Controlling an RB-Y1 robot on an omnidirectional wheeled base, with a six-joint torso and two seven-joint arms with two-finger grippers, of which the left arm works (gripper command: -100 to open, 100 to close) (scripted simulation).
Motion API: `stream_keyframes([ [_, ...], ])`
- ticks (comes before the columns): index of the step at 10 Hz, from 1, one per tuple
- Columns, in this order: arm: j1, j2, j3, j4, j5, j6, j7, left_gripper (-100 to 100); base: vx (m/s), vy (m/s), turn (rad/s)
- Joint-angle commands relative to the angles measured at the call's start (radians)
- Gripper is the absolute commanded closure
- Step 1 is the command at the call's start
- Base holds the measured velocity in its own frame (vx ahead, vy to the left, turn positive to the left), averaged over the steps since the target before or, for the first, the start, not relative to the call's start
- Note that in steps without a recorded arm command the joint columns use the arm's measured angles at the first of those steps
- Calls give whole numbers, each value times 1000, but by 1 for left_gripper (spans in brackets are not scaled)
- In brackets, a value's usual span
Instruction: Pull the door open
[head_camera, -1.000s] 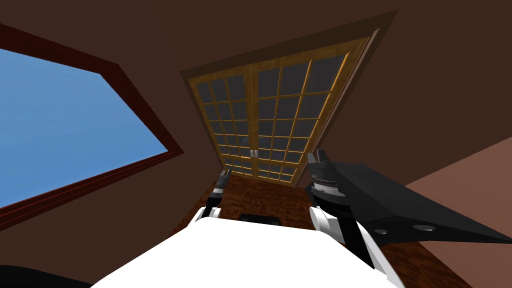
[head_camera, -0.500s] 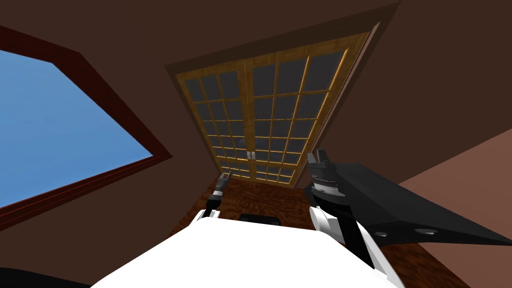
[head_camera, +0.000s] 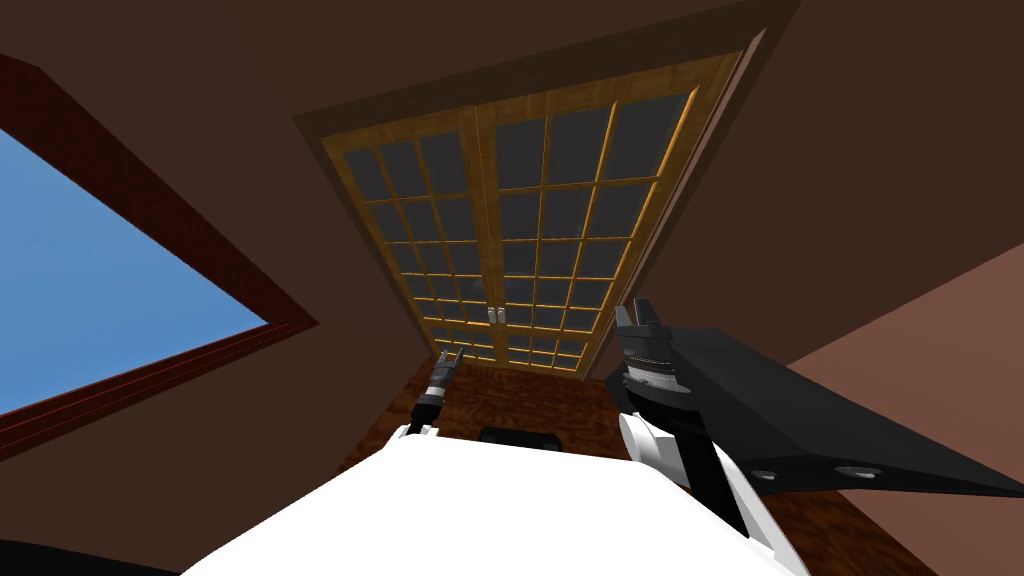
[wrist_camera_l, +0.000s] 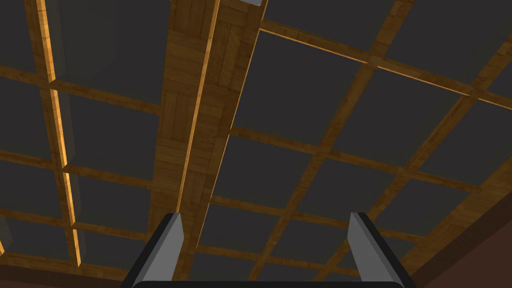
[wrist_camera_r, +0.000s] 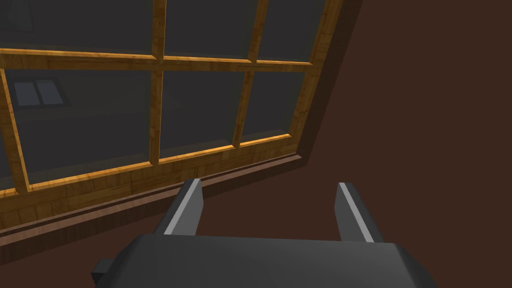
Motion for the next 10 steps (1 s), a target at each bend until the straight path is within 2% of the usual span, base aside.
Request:
stream_keyframes([
  [1,-13,3,7,42,-3,-10,-33,-100,118,-20,-68],
  [10,-60,10,40,230,-24,-51,-202,-100,121,-18,-64],
])
